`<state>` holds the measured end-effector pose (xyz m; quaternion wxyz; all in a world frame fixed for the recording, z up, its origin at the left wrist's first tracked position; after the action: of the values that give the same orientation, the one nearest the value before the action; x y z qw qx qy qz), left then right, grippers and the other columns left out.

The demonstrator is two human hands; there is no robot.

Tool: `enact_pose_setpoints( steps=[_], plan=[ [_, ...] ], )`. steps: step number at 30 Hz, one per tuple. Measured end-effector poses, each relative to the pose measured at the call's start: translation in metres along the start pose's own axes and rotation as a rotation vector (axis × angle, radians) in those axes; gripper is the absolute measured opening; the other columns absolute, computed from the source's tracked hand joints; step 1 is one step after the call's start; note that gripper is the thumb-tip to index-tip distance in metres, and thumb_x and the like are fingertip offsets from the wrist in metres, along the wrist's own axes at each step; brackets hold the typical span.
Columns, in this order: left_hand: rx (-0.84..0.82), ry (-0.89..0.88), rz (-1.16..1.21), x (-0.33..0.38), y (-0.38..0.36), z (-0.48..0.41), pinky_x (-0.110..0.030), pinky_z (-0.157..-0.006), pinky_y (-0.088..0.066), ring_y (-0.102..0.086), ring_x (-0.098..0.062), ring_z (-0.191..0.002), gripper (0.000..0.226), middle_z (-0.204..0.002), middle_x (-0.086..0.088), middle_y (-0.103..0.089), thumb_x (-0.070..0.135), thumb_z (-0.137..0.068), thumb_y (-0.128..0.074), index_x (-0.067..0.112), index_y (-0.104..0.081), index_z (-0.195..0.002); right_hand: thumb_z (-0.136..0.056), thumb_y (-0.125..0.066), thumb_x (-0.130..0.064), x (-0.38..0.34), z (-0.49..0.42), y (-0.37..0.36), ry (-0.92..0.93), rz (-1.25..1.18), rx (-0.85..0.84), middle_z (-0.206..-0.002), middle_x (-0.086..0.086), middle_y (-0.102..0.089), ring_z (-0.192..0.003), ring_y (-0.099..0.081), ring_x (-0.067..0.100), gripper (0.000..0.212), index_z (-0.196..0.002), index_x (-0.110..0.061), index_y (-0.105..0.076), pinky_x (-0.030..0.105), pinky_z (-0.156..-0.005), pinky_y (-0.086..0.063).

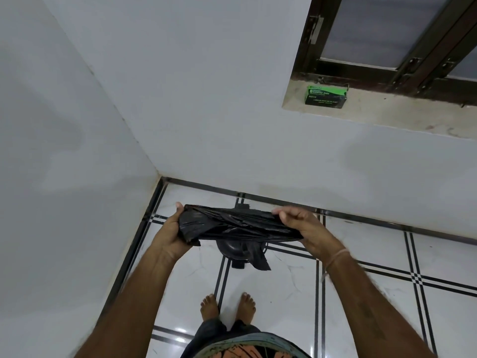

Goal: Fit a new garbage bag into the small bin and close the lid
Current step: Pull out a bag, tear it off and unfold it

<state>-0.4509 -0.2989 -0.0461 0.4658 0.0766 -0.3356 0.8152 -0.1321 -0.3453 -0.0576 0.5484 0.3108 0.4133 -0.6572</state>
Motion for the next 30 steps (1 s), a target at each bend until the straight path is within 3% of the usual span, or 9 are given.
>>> enact_pose_setpoints(
  steps=[5, 8, 11, 13, 18, 21, 24, 28, 30],
  plan=[
    [-0.033, -0.079, 0.09, 0.008, 0.017, -0.008, -0.044, -0.064, -0.065, -0.08, -0.032, -0.087, 0.044, -0.1, -0.021, -0.08, 0.039, -0.1, -0.061, 0.002, -0.082, -0.091, -0.096, -0.069, -0.035, 0.005, 0.004, 0.003, -0.073, 0.337, -0.127, -0.109, 0.006, -0.082, -0.099, -0.074, 0.012, 0.024, -0.104, -0.018, -0.084, 0.019, -0.088, -0.055],
    [-0.075, -0.105, 0.086, 0.003, 0.021, -0.007, -0.042, -0.07, -0.065, -0.08, -0.026, -0.09, 0.037, -0.098, -0.014, -0.081, 0.032, -0.101, -0.061, 0.01, -0.085, -0.081, -0.101, -0.064, -0.033, 0.01, 0.0, 0.007, -0.066, 0.305, -0.026, -0.111, 0.006, -0.082, -0.106, -0.076, 0.018, 0.027, -0.109, -0.016, -0.083, 0.025, -0.095, -0.056],
    [-0.05, -0.155, 0.104, 0.003, 0.03, -0.002, -0.041, -0.064, -0.065, -0.08, -0.019, -0.083, 0.017, -0.098, -0.003, -0.081, 0.022, -0.101, -0.06, 0.024, -0.077, -0.099, -0.094, -0.063, -0.047, 0.007, -0.002, 0.017, -0.017, 0.132, 0.162, -0.113, 0.009, -0.081, -0.108, -0.076, 0.024, 0.042, -0.112, -0.015, -0.082, 0.032, -0.095, -0.057],
    [-0.052, -0.17, -0.027, 0.003, 0.033, 0.0, -0.037, -0.058, -0.063, -0.079, -0.017, -0.085, 0.022, -0.107, 0.003, -0.08, 0.024, -0.102, -0.057, 0.031, -0.076, -0.112, -0.093, -0.061, -0.054, 0.006, -0.004, 0.022, -0.012, 0.13, 0.2, -0.113, 0.007, -0.081, -0.109, -0.076, 0.023, 0.045, -0.113, -0.019, -0.082, 0.033, -0.096, -0.056],
    [-0.078, -0.189, -0.265, 0.0, 0.021, -0.004, -0.031, -0.083, -0.063, -0.069, -0.023, -0.117, 0.033, -0.136, -0.007, -0.07, 0.027, -0.108, -0.048, 0.016, -0.068, -0.133, -0.091, -0.05, -0.077, 0.011, -0.015, 0.007, -0.148, 0.259, 0.119, -0.113, -0.001, -0.081, -0.111, -0.076, 0.016, 0.066, -0.114, -0.023, -0.081, 0.033, -0.104, -0.052],
    [0.052, -0.28, -0.527, 0.008, -0.001, -0.008, -0.027, -0.079, -0.061, -0.069, -0.023, -0.114, 0.031, -0.132, -0.009, -0.071, 0.029, -0.109, -0.048, 0.017, -0.071, -0.127, -0.087, -0.035, -0.087, -0.006, -0.029, -0.015, -0.2, 0.282, 0.027, -0.116, 0.001, -0.081, -0.115, -0.074, 0.017, 0.086, -0.117, -0.02, -0.079, 0.041, -0.112, -0.047],
    [0.083, -0.508, -0.633, 0.032, -0.039, -0.006, -0.033, -0.097, -0.058, -0.069, -0.018, -0.117, 0.037, -0.127, -0.003, -0.073, 0.04, -0.109, -0.046, 0.023, -0.072, -0.127, -0.084, -0.038, -0.091, -0.057, -0.045, -0.039, 0.032, 0.279, 0.086, -0.125, -0.006, -0.077, -0.123, -0.068, 0.01, 0.084, -0.124, -0.027, -0.077, 0.043, -0.119, -0.043],
    [-0.055, -0.765, -0.667, 0.047, -0.085, 0.003, -0.028, -0.103, -0.052, -0.065, -0.008, -0.126, 0.046, -0.131, 0.009, -0.072, 0.062, -0.104, -0.042, 0.037, -0.068, -0.132, -0.108, -0.045, -0.055, -0.101, -0.045, -0.062, 0.742, 0.449, 0.294, -0.149, -0.017, -0.057, -0.143, -0.051, 0.011, 0.045, -0.147, -0.038, -0.057, 0.031, -0.118, -0.042],
    [0.006, -0.665, -0.709, 0.034, -0.082, -0.004, -0.034, -0.101, -0.056, -0.068, -0.017, -0.122, 0.046, -0.124, 0.002, -0.075, 0.057, -0.106, -0.04, 0.03, -0.071, -0.127, -0.105, -0.046, -0.059, -0.079, -0.048, -0.066, 0.539, 0.557, 0.257, -0.136, -0.018, -0.061, -0.138, -0.054, 0.015, 0.045, -0.139, -0.035, -0.063, 0.03, -0.115, -0.041]
  ],
)
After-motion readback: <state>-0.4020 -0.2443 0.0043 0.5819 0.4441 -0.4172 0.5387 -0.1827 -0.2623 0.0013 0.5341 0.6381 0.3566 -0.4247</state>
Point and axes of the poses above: each hand's wrist, its own z-axis away from the middle knuckle, its own y-axis out of the back of the hand, x = y × z, the point moved 3 cm from there along -z, towards the middle knuckle
